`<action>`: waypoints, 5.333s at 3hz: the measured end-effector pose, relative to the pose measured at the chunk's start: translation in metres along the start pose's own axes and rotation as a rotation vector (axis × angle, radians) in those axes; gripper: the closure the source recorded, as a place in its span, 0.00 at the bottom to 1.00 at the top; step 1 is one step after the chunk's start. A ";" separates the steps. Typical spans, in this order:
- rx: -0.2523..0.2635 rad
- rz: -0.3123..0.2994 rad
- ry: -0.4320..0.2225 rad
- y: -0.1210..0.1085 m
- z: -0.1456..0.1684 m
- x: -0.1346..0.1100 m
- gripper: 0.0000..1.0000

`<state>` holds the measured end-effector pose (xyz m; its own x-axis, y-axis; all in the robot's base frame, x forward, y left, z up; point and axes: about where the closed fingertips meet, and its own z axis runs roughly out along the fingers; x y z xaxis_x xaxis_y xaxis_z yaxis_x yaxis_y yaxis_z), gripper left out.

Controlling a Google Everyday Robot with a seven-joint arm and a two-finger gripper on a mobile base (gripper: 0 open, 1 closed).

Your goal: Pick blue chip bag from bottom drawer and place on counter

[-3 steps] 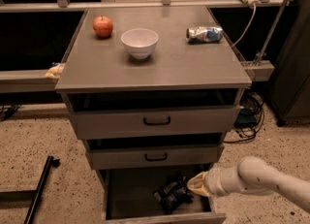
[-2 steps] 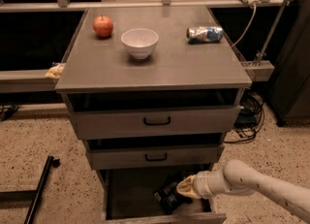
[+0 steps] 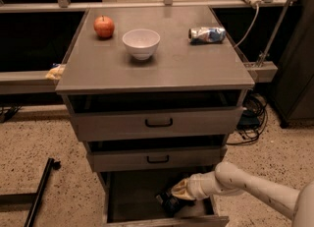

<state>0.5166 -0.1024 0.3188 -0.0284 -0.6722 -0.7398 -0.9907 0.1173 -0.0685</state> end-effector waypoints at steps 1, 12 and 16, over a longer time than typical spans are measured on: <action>0.019 -0.046 0.049 -0.005 0.007 0.020 1.00; -0.021 -0.018 0.060 -0.049 0.093 0.170 0.50; 0.074 -0.016 0.066 -0.019 0.021 0.116 1.00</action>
Offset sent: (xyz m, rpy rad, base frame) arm 0.0235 -0.0406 -0.0662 -0.1572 -0.0978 0.0295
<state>0.5351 -0.1671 0.2206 -0.0232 -0.7207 -0.6928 -0.9787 0.1580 -0.1315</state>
